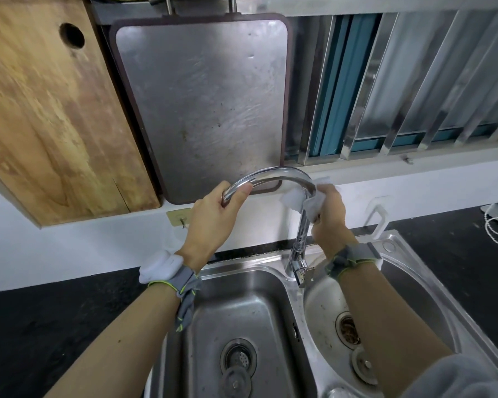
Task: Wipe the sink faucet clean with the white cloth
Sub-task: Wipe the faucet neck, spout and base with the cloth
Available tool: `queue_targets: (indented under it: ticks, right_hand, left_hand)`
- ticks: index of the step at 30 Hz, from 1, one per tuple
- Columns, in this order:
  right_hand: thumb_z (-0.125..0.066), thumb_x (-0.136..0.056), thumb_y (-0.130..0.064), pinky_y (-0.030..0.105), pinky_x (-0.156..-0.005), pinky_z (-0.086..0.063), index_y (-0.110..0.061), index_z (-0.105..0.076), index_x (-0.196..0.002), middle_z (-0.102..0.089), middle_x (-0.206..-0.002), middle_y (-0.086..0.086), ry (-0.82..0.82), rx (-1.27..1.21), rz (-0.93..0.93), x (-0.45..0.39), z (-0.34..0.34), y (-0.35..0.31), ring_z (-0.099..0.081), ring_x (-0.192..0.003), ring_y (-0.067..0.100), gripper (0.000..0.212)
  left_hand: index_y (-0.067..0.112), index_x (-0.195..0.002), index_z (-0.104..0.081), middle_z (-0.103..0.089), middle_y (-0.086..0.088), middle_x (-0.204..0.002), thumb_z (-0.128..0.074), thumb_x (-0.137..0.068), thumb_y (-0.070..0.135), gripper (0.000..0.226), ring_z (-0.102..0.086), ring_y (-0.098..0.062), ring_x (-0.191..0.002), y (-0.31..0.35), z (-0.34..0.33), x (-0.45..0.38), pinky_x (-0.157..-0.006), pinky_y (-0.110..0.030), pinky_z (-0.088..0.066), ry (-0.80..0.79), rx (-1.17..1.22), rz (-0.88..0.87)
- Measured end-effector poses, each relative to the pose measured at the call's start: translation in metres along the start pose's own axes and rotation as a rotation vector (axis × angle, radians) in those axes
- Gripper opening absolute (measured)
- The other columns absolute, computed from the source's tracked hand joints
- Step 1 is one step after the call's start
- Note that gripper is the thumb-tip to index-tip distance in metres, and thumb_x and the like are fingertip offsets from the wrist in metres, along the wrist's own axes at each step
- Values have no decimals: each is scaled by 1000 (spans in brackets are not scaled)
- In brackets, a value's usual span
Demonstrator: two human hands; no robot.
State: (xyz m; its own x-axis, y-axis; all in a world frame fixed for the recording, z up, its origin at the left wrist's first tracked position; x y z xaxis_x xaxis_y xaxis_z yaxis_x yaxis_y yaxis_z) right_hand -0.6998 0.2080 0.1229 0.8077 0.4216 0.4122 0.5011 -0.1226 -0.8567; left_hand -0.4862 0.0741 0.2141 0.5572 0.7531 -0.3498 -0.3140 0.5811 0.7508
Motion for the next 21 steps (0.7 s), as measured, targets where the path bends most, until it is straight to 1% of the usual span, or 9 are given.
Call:
queue_targets:
  ticks: [3,4,7,9,11,14,17,19,21]
  right_hand:
    - [-51,-92,-29,24,-52,-34,-18,-48,-70,-51,-43,-9,-67,6,27,6,-13,-13,-45,-45,7,25]
    - [-50,-93,-32,23,-56,-34,-16,-51,-74,-53,-51,-7,-68,44,39,4,-16,-15,-46,-51,8,25]
    - [-52,-92,-37,29,-74,-41,-9,-61,-106,-58,-89,1,-14,85,93,12,-21,-22,-53,-83,16,33]
    - [-51,-94,-38,29,-71,-43,-13,-62,-97,-60,-85,-1,51,126,216,24,-26,-31,-55,-81,15,28]
    - [-46,-97,-40,24,-67,-42,-13,-62,-98,-59,-81,-4,102,135,338,38,-34,-31,-55,-77,10,31]
    - [-45,-101,-39,5,-67,-42,-13,-57,-116,-63,-98,-4,167,124,545,54,-33,-22,-59,-87,4,32]
    - [-46,-103,-34,-4,-85,-34,-13,-44,-141,-57,-130,-4,144,182,697,60,-32,-15,-54,-113,1,44]
    - [-45,-104,-27,4,-99,-33,-9,-40,-145,-51,-137,-2,158,281,784,61,-30,-10,-45,-120,-3,45]
    - [-46,-103,-17,17,-105,-36,1,-41,-142,-52,-134,12,185,351,794,56,-28,-1,-42,-113,-5,43]
  left_hand:
    - [17,-76,-51,-50,2,-60,-34,-82,77,63,-46,-14,-55,1,1,-2,-54,-32,-43,0,-10,-10]
    - [16,-76,-51,-50,1,-60,-34,-82,77,64,-46,-14,-55,1,2,-2,-54,-33,-43,-5,-13,-15]
    - [16,-77,-53,-51,2,-61,-33,-81,78,65,-47,-12,-56,3,0,-3,-55,-35,-45,-29,-4,-25]
    - [15,-77,-52,-51,0,-61,-34,-82,78,66,-46,-13,-56,2,-1,-4,-55,-36,-44,-23,-1,-27]
    - [16,-74,-51,-48,4,-58,-35,-83,76,63,-44,-9,-54,2,-1,-2,-52,-27,-41,1,3,-33]
    - [24,-65,-44,-48,13,-56,-39,-85,72,53,-43,-5,-52,3,0,0,-48,-13,-34,39,30,-53]
    - [27,-63,-42,-48,16,-56,-40,-85,72,51,-43,-5,-52,1,-1,0,-48,-13,-35,57,36,-60]
    - [23,-65,-44,-48,14,-57,-38,-84,74,55,-43,-8,-53,0,0,0,-48,-16,-35,70,28,-57]
    - [22,-66,-44,-48,14,-58,-39,-84,74,56,-43,-8,-53,-2,-1,0,-49,-16,-35,86,22,-55]
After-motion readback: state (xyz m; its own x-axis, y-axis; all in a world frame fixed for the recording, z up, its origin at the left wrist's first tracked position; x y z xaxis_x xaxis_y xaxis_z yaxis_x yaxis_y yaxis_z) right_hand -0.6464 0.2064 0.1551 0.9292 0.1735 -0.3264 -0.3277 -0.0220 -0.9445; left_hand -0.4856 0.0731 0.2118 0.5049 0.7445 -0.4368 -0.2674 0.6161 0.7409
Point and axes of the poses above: each hand's wrist, its own x-axis away from the middle knuckle, its own z-axis out of the back of the hand, y = z × x, the point moved 9 cm from there along -x, towards the middle knuckle
